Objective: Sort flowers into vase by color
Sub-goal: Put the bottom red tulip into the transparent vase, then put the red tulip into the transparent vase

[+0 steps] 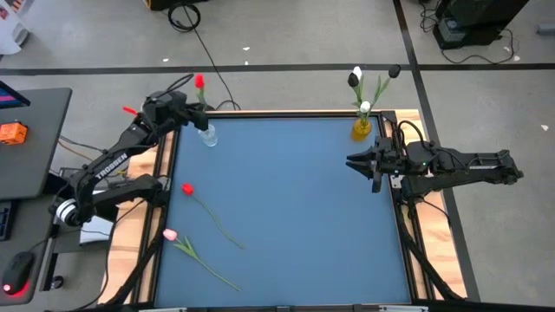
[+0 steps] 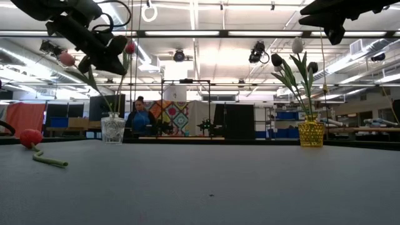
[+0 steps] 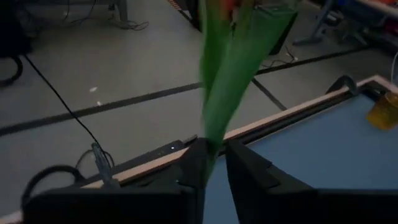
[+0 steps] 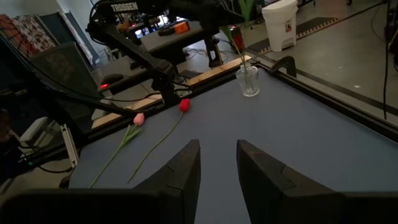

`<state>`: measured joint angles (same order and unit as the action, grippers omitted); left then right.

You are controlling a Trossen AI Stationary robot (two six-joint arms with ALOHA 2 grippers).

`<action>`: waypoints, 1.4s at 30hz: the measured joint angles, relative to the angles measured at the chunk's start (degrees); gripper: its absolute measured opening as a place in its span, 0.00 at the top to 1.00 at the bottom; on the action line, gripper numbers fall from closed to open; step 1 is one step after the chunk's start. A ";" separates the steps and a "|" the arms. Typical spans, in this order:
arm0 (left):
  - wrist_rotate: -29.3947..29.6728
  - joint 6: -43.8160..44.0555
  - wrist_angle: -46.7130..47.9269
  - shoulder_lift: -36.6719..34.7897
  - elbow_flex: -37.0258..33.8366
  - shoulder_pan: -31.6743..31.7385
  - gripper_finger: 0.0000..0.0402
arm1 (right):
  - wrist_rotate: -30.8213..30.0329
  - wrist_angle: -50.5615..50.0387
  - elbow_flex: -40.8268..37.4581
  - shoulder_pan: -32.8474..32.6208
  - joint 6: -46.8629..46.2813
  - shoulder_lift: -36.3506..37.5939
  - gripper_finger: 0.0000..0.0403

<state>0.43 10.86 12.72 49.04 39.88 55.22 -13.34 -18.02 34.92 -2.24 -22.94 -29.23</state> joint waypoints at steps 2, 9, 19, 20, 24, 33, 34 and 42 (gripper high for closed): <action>0.04 1.61 0.36 -0.55 0.00 0.00 0.79 | 0.00 0.00 0.00 -0.02 0.00 0.00 0.72; -2.69 1.40 3.95 -5.61 0.00 -1.53 0.65 | -0.01 0.00 0.00 -0.01 0.00 0.00 0.72; -4.41 0.62 15.33 -15.10 0.73 -7.54 0.61 | -0.02 0.00 0.00 0.00 0.02 0.00 0.72; -4.42 1.15 17.54 -15.54 1.95 -8.50 0.61 | -0.01 0.00 0.00 0.00 0.01 0.00 0.72; -4.68 1.44 30.53 -15.73 8.33 -13.52 0.61 | -0.02 0.00 0.00 0.00 0.00 0.00 0.72; -5.32 14.79 39.82 -14.99 14.39 -24.70 0.63 | -0.02 0.00 0.00 0.00 0.00 0.00 0.72; -5.85 17.27 40.06 -14.84 13.71 -26.71 0.64 | -0.02 0.01 0.00 0.00 0.01 0.00 0.72; 0.30 42.30 39.76 -11.36 5.54 -43.82 0.72 | -0.02 0.00 0.00 0.00 0.02 0.00 0.72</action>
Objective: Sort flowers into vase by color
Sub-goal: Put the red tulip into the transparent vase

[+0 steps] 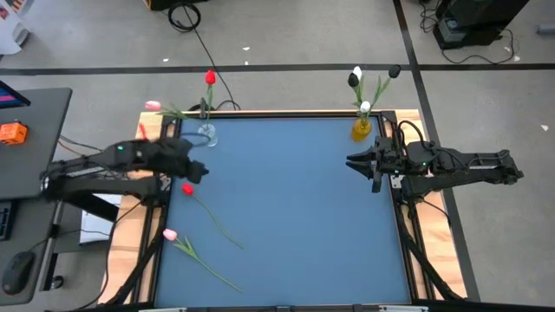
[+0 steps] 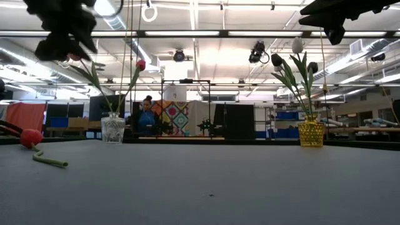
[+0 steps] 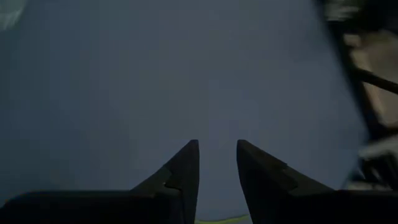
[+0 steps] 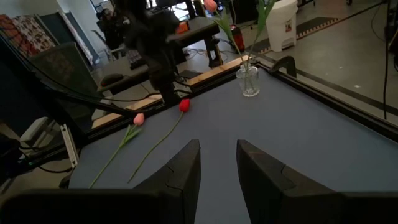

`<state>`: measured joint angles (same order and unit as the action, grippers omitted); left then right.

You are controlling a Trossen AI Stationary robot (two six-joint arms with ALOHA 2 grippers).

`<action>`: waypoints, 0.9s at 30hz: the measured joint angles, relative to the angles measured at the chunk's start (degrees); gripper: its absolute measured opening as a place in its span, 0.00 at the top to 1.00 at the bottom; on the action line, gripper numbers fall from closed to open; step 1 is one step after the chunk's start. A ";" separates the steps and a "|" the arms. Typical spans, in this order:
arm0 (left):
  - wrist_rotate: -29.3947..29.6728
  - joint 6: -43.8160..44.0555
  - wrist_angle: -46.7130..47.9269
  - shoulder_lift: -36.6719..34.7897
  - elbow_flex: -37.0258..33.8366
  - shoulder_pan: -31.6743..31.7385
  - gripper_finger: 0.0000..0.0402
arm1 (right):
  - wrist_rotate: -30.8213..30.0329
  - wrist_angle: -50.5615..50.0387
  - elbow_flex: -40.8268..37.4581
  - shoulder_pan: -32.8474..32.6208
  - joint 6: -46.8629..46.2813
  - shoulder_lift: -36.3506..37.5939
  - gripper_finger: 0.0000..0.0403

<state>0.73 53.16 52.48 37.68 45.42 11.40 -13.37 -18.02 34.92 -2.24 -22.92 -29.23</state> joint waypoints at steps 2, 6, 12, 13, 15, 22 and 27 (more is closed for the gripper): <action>3.74 8.71 -0.98 1.00 -2.84 -3.11 0.74 | 0.00 0.02 0.00 0.00 -0.02 0.00 0.72; 6.73 22.67 -8.00 2.20 -9.65 -8.69 0.75 | 0.00 0.10 0.00 0.00 -0.02 0.00 0.72; 7.85 47.65 -10.95 3.08 -20.07 -15.87 0.75 | 0.00 0.42 0.00 0.00 -0.02 0.00 0.72; 7.78 51.10 -11.10 3.27 -21.02 -17.09 0.75 | 0.00 0.43 0.02 0.00 -0.01 0.00 0.72; 7.60 55.55 -11.67 3.49 -21.94 -19.27 0.75 | 0.00 0.42 0.02 0.00 -0.01 0.00 0.72; 0.67 61.35 -7.17 4.47 -21.76 -22.91 0.76 | 0.00 0.90 0.02 0.00 -0.01 -0.01 0.72; 0.98 65.82 -1.24 4.40 -22.23 -22.34 0.76 | 0.00 1.90 0.02 0.00 -0.02 0.00 0.72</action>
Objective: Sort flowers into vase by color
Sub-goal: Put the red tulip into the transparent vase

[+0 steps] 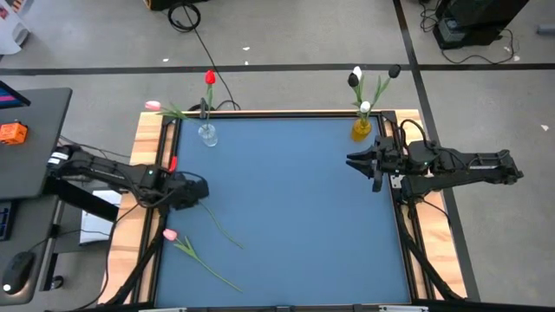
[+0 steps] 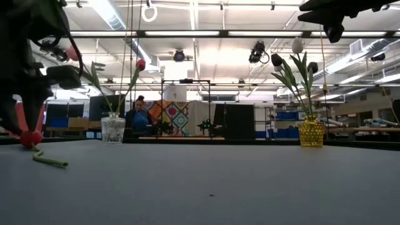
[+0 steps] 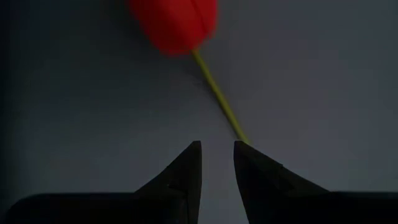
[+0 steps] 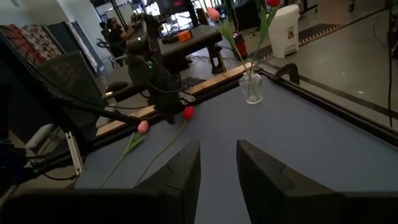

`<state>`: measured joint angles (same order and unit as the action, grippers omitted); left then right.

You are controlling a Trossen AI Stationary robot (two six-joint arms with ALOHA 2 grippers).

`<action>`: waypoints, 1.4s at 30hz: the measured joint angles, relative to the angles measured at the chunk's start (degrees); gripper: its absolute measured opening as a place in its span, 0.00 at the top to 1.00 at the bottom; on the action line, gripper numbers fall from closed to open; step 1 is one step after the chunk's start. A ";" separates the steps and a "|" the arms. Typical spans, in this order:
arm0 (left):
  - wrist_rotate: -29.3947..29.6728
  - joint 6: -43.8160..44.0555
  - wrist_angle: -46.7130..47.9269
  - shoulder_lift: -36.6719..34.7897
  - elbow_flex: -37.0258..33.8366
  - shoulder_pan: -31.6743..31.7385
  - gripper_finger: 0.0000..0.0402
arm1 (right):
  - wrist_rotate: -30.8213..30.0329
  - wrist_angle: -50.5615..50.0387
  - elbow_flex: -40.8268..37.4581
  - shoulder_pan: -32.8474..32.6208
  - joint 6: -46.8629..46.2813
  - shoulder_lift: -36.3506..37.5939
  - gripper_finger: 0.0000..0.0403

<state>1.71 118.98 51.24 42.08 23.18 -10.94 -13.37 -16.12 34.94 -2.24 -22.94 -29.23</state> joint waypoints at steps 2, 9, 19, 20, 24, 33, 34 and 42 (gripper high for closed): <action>0.11 0.52 0.08 0.12 -0.65 1.12 0.76 | 0.00 0.38 0.00 0.00 0.00 0.00 0.72; 1.69 2.03 -0.95 4.25 -1.23 4.77 0.76 | 0.00 1.07 0.00 0.00 0.00 0.00 0.72; 2.80 6.22 -3.18 11.88 -1.23 7.63 0.76 | 0.00 1.05 0.00 0.00 0.02 0.00 0.72; 2.82 6.24 -3.47 12.67 -1.13 7.85 0.76 | 0.00 1.05 0.00 0.00 0.02 0.00 0.72; 3.54 3.58 -4.59 15.23 -0.96 7.96 0.79 | 0.00 1.05 0.00 0.00 0.02 0.00 0.72; 6.76 0.98 -8.90 16.87 -0.93 7.94 0.98 | 0.00 1.03 0.00 0.00 0.00 0.00 0.72; 7.29 1.00 -9.52 16.55 -0.72 7.94 0.98 | 0.00 1.03 0.00 0.00 0.00 0.00 0.72; 17.21 -7.04 -8.37 11.21 6.57 9.76 0.99 | 0.00 1.03 0.00 0.00 0.02 0.00 0.72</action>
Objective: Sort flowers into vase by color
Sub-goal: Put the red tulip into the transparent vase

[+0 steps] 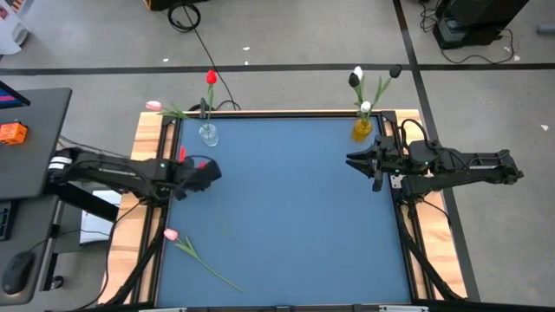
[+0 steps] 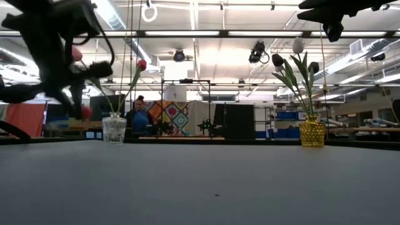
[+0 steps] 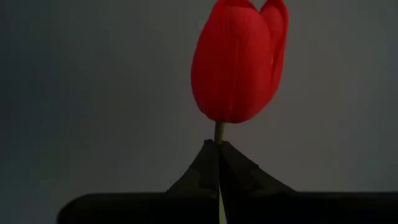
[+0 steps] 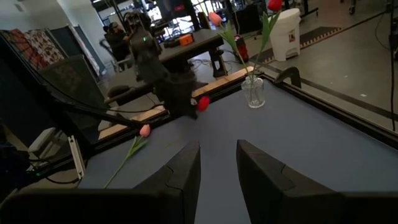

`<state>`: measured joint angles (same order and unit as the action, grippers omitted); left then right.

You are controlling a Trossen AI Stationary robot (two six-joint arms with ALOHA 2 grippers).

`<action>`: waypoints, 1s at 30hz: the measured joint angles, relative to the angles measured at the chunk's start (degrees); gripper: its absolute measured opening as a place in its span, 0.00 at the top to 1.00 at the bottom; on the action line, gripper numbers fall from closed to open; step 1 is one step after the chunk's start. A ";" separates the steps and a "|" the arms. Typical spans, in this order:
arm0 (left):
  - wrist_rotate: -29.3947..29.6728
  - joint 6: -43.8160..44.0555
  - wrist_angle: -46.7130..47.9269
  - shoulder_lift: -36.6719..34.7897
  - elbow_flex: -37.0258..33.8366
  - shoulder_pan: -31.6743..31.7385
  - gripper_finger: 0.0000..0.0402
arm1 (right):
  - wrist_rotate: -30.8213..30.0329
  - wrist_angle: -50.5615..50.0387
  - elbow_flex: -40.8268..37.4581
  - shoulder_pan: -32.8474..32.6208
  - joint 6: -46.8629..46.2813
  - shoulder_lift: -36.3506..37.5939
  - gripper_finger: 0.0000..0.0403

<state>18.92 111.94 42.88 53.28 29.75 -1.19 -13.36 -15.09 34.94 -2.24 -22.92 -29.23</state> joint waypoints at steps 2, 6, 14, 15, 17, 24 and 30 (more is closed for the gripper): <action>3.86 -7.18 1.26 -2.21 1.82 1.59 1.00 | 0.02 0.02 0.00 0.00 -0.02 0.00 0.72; 14.36 -27.50 0.14 -7.23 6.33 5.00 1.00 | 0.02 0.02 0.00 0.00 -0.01 0.00 0.72; 27.52 -79.40 -13.65 -11.49 17.14 12.41 1.00 | 0.02 0.02 0.00 0.00 -0.01 0.00 0.72; 28.31 -84.95 -16.25 -11.39 18.04 13.23 1.00 | 0.00 0.02 0.00 0.00 -0.02 0.00 0.72; 29.06 -93.97 -21.71 -11.22 19.18 15.12 1.00 | 0.00 0.02 0.00 0.00 0.00 0.00 0.72; 27.57 -109.32 -32.88 -11.22 19.75 23.14 1.00 | 0.02 0.02 0.00 0.00 0.00 0.00 0.72; 22.30 -111.75 -38.80 -10.34 19.75 30.82 1.00 | 0.02 0.02 0.00 0.00 -0.02 0.00 0.72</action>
<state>41.23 0.19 4.08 42.95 49.50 29.64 -13.34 -15.07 34.94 -2.24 -22.94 -29.23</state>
